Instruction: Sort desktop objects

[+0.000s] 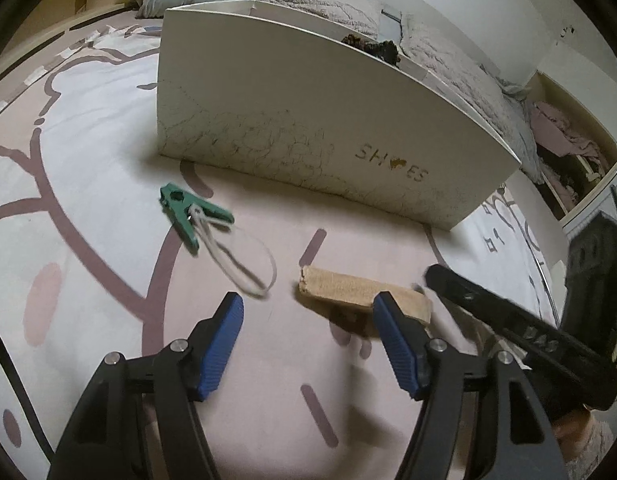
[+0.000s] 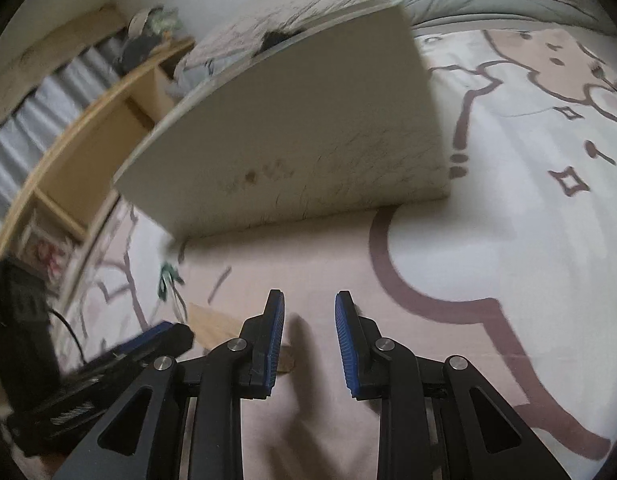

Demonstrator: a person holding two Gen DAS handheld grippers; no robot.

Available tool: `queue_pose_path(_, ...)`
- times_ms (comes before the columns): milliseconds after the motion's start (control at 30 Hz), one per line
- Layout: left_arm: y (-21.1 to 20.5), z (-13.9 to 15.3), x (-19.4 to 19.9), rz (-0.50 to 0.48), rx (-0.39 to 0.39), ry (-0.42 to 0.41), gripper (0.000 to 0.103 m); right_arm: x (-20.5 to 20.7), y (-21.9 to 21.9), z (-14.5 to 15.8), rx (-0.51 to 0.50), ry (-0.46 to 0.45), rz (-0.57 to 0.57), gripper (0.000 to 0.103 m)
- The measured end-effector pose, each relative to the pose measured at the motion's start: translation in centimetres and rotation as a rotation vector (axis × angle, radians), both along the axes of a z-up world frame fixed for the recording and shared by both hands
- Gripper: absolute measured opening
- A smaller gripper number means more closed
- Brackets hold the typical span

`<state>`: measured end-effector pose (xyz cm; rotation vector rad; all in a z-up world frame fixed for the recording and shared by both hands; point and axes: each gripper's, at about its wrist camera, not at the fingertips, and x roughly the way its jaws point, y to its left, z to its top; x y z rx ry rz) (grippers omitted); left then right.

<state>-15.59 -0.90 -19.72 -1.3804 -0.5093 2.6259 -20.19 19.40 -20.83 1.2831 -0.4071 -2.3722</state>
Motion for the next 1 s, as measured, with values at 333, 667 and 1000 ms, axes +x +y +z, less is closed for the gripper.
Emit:
queue_pose_path(333,-1.4,1.0,0.0,0.046,0.120,0.024,0.067,2.1,-2.1,0.3,0.079,0.024,0.101,0.026)
queue_pose_path(667,-0.7,0.0,-1.5,-0.005,0.137,0.025,0.065,4.0,-2.2,1.8,0.087,0.085,0.156,0.084)
queue_pose_path(1000,0.3,-0.4,-1.6,-0.050,0.120,0.013,0.048,4.7,-5.0,0.9,0.252,0.117,0.245,0.083)
